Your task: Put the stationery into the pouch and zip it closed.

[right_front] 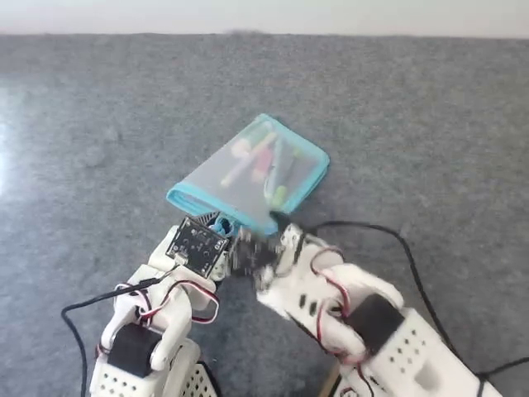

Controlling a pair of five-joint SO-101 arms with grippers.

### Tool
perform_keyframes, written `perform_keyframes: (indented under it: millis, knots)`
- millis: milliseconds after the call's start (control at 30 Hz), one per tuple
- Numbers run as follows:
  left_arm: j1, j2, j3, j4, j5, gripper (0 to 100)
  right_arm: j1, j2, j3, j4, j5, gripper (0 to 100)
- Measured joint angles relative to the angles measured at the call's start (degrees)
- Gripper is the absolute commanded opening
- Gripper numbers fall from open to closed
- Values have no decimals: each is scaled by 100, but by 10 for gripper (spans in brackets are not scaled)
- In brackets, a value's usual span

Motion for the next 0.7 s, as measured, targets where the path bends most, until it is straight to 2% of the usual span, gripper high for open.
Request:
perform_keyframes:
  millis: [100, 233, 633, 700]
  knots:
    - [18, 0, -9, 0, 0, 10, -88, -563, 334, 88, 158, 247]
    - [18, 0, -9, 0, 0, 10, -70, -615, 571, -105, 193, 259]
    - [-158, 0, -26, 0, 0, 10, 158, 993, 281, -809, 360, 257]
    - [-167, 0, -88, 44, 0, 10, 158, 1160, 229, -879, 440, 231]
